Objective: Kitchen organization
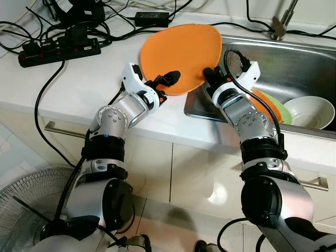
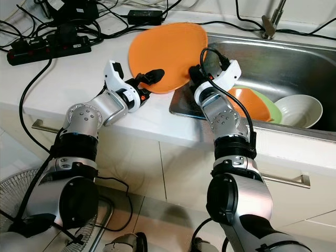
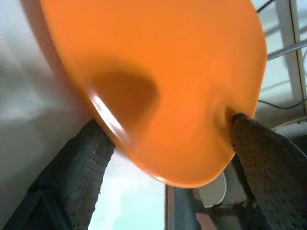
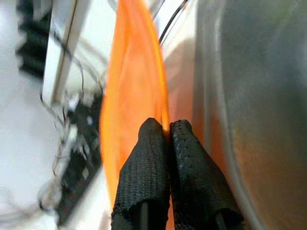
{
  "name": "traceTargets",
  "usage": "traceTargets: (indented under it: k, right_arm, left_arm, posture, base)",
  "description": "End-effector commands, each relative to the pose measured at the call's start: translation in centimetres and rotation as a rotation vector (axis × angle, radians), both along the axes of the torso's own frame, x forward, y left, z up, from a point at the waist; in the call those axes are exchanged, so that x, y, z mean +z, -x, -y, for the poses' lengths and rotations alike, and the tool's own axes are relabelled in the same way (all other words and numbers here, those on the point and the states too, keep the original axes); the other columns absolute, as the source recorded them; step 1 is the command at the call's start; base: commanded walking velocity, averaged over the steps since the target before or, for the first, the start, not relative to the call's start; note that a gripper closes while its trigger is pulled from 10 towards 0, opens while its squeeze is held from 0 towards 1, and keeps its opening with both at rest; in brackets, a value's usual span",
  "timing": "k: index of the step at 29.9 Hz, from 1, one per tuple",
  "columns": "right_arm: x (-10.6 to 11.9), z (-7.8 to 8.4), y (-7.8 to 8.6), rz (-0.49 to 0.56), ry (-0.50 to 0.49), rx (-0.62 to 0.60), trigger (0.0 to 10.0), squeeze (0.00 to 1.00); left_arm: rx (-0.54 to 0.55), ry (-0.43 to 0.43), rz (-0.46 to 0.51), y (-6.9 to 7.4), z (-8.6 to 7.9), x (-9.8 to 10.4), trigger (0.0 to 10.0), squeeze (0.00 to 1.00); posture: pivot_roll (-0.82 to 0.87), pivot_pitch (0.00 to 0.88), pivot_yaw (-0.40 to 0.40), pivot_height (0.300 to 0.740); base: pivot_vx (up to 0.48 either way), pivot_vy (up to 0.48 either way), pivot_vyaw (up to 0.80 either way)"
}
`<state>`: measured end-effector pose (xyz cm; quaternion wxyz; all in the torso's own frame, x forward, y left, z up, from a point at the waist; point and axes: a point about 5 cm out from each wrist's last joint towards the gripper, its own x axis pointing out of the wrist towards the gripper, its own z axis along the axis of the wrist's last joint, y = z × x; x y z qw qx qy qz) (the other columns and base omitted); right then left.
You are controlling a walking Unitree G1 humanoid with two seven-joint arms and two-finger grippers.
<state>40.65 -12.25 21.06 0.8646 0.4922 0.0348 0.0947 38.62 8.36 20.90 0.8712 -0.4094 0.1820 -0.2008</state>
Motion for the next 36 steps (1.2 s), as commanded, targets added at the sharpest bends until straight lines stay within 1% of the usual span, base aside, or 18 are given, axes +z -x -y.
traceTargets:
  k: [1, 5, 12, 14, 15, 16, 17, 21, 22, 23, 26, 29, 30, 31, 32, 33, 35, 36]
  right_arm:
    - [2.1, 0.7, -0.4, 0.052, -0.089, -0.053, 0.0, 0.00]
    - [3.7, 1.9, -0.5, 0.101, -0.139, -0.115, 0.0, 0.00]
    - [4.1, 2.7, -0.5, 0.118, -0.169, -0.161, 0.0, 0.00]
    - [4.2, 3.1, -0.5, 0.117, -0.153, -0.189, 0.0, 0.00]
    - [4.2, 3.1, -0.5, 0.117, -0.153, -0.189, 0.0, 0.00]
    - [4.3, 3.5, -0.5, 0.125, -0.116, -0.221, 7.6, 0.00]
    - [4.5, 4.2, -0.4, 0.131, -0.067, -0.276, 10.0, 0.00]
    - [5.0, 6.5, 0.0, 0.164, 0.074, -0.423, 10.0, 0.00]
    - [5.0, 6.5, 0.0, 0.164, 0.074, -0.423, 10.0, 0.00]
    - [5.2, 7.3, 0.2, 0.173, 0.103, -0.463, 10.0, 0.00]
    - [5.8, 8.8, 0.5, 0.190, 0.165, -0.547, 10.0, 0.00]
    - [6.4, 10.1, 0.8, 0.204, 0.235, -0.615, 10.0, 0.00]
    - [6.6, 10.6, 1.0, 0.215, 0.322, -0.654, 10.0, 0.00]
    - [6.6, 10.6, 1.0, 0.215, 0.322, -0.654, 10.0, 0.00]
    - [6.7, 10.8, 1.1, 0.222, 0.396, -0.675, 10.0, 0.00]
    - [6.8, 10.8, 1.1, 0.227, 0.445, -0.687, 10.0, 0.00]
    - [6.8, 10.9, 1.3, 0.237, 0.602, -0.712, 10.0, 0.00]
    - [6.7, 10.9, 1.3, 0.236, 0.670, -0.718, 10.0, 0.00]
  left_arm:
    - [-0.045, -0.088, -0.104, 0.8, 0.4, -3.0, 10.0, 0.00]
    - [-0.085, -0.112, -0.080, 1.3, 1.1, -3.0, 10.0, 0.00]
    - [-0.114, -0.173, -0.045, 1.6, 1.3, -3.2, 10.0, 0.00]
    - [-0.132, -0.213, -0.011, 1.8, 1.3, -3.0, 10.0, 0.00]
    - [-0.132, -0.213, -0.011, 1.8, 1.3, -3.0, 10.0, 0.00]
    - [-0.149, -0.247, 0.020, 1.9, 1.2, -2.9, 10.0, 0.00]
    - [-0.171, -0.295, 0.058, 2.1, 1.1, -2.7, 10.0, 0.00]
    - [-0.231, -0.404, 0.155, 2.6, 0.9, -2.1, 10.0, 0.00]
    - [-0.231, -0.404, 0.155, 2.6, 0.9, -2.1, 10.0, 0.00]
    - [-0.249, -0.432, 0.185, 2.7, 0.8, -1.8, 10.0, 0.00]
    - [-0.283, -0.481, 0.244, 3.1, 0.8, -1.1, 10.0, 0.00]
    - [-0.318, -0.523, 0.296, 3.4, 1.0, -0.5, 10.0, 0.00]
    - [-0.342, -0.561, 0.327, 3.7, 1.1, -0.1, 10.0, 0.00]
    - [-0.342, -0.561, 0.327, 3.7, 1.1, -0.1, 10.0, 0.00]
    - [-0.355, -0.583, 0.342, 3.8, 1.2, 0.0, 10.0, 0.00]
    - [-0.363, -0.598, 0.351, 3.9, 1.2, 0.1, 10.0, 0.00]
    - [-0.403, -0.692, 0.392, 4.2, 1.2, 0.0, 10.0, 0.00]
    - [-0.423, -0.720, 0.410, 4.3, 1.3, 0.1, 10.0, 0.00]
  posture:
    - [0.15, 0.115, 0.023, 0.740]
    - [0.14, 0.112, 0.023, 0.740]
    - [0.14, 0.110, 0.025, 0.740]
    - [0.14, 0.110, 0.027, 0.740]
    - [0.14, 0.110, 0.027, 0.740]
    - [0.14, 0.110, 0.027, 0.740]
    - [0.14, 0.109, 0.027, 0.740]
    - [0.14, 0.107, 0.027, 0.740]
    - [0.14, 0.107, 0.027, 0.740]
    - [0.14, 0.107, 0.028, 0.740]
    - [0.14, 0.105, 0.029, 0.740]
    - [0.13, 0.102, 0.031, 0.740]
    - [0.13, 0.102, 0.032, 0.740]
    - [0.13, 0.102, 0.032, 0.740]
    - [0.13, 0.101, 0.032, 0.740]
    - [0.13, 0.100, 0.032, 0.740]
    - [0.13, 0.099, 0.033, 0.740]
    - [0.13, 0.097, 0.034, 0.740]
  base:
    - [0.000, 0.000, 0.00]
    - [0.000, 0.000, 0.00]
    - [0.000, 0.000, 0.00]
    - [0.000, 0.000, 0.00]
    - [0.000, 0.000, 0.00]
    - [0.000, 0.000, 0.00]
    - [0.000, 0.000, 0.00]
    - [0.000, 0.000, 0.00]
    - [0.000, 0.000, 0.00]
    - [0.000, 0.000, 0.00]
    - [0.000, 0.000, 0.00]
    - [0.000, 0.000, 0.00]
    - [0.000, 0.000, 0.00]
    - [0.000, 0.000, 0.00]
    - [0.000, 0.000, 0.00]
    - [0.000, 0.000, 0.00]
    - [0.000, 0.000, 0.00]
    - [0.000, 0.000, 0.00]
